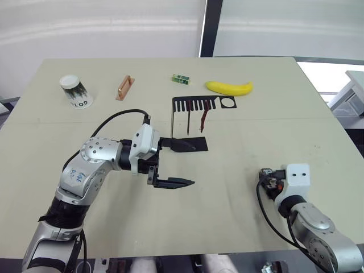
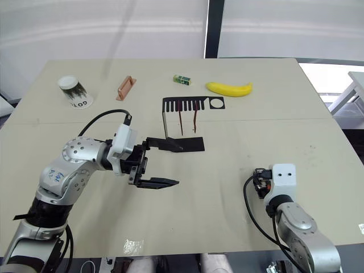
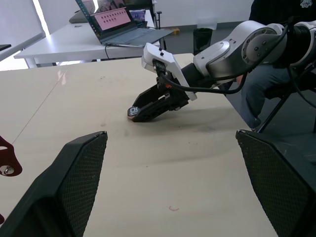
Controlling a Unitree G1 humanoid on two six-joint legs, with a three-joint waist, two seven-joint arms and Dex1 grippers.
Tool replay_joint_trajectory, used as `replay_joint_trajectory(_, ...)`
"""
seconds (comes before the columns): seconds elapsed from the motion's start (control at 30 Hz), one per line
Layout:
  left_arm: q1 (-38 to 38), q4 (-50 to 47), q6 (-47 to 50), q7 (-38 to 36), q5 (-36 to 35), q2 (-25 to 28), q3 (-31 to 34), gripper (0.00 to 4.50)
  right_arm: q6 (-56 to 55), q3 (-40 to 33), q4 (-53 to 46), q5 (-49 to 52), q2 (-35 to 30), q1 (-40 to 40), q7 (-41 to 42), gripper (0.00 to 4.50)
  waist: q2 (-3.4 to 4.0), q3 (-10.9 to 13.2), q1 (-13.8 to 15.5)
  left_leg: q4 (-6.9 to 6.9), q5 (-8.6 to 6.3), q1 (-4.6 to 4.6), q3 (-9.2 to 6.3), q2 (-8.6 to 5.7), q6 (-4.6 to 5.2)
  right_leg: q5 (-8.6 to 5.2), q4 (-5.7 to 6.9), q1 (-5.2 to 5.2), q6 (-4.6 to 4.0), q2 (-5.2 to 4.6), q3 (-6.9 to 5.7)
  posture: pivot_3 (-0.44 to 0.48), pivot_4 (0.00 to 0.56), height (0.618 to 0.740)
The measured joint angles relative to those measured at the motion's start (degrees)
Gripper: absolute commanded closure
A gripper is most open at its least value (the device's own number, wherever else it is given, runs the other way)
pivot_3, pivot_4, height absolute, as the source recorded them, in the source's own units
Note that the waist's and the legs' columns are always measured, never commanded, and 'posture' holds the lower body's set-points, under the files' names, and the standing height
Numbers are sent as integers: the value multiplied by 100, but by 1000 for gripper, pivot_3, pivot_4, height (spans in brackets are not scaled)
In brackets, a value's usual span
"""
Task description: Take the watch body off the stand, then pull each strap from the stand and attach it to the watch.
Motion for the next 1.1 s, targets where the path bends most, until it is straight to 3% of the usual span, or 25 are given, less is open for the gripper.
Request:
replay_joint_trajectory(0.33,0,6,-11,40,0,-12,4,0,155,-115,-7,-132,64,-60,249,2836,0,0,0,1,0,1,0,0,0,0,2,0,0,0,0,0,150,740)
replay_joint_trajectory(0.5,1,94,-27,41,0,-24,6,0,223,-259,-10,-179,74,-40,397,419,0,0,3,1,0,1,0,-1,0,0,3,0,0,0,0,0,150,740)
replay_joint_trajectory(0.53,2,109,-26,49,0,-36,16,0,228,-298,-29,-186,68,-3,435,103,0,0,5,1,0,1,0,-1,0,0,4,0,0,0,0,0,150,740)
replay_joint_trajectory(0.7,387,94,206,341,-63,41,363,0,477,-819,-778,146,-193,630,868,103,15,-4,-7,-3,0,4,-1,1,0,0,8,0,0,0,0,0,150,740)
replay_joint_trajectory(0.87,1453,98,564,694,-257,414,1269,0,428,-2481,-1578,1183,-768,1904,2314,103,15,-5,-2,-4,-1,12,-9,1,2,-1,3,17,-1,-1,-3,0,150,740)
replay_joint_trajectory(0.97,1906,378,637,923,-269,614,2015,0,256,-3733,-1005,1525,-1092,2485,3309,103,-8,-7,27,-3,-5,18,-9,-2,8,0,-10,28,0,-1,-4,0,150,740)
replay_joint_trajectory(1.1,1904,1154,341,1112,-43,849,2498,0,-357,-4560,-189,1566,-1508,2856,4800,103,-17,-8,120,-6,-10,24,-7,-8,17,1,-18,32,2,1,-3,0,150,740)
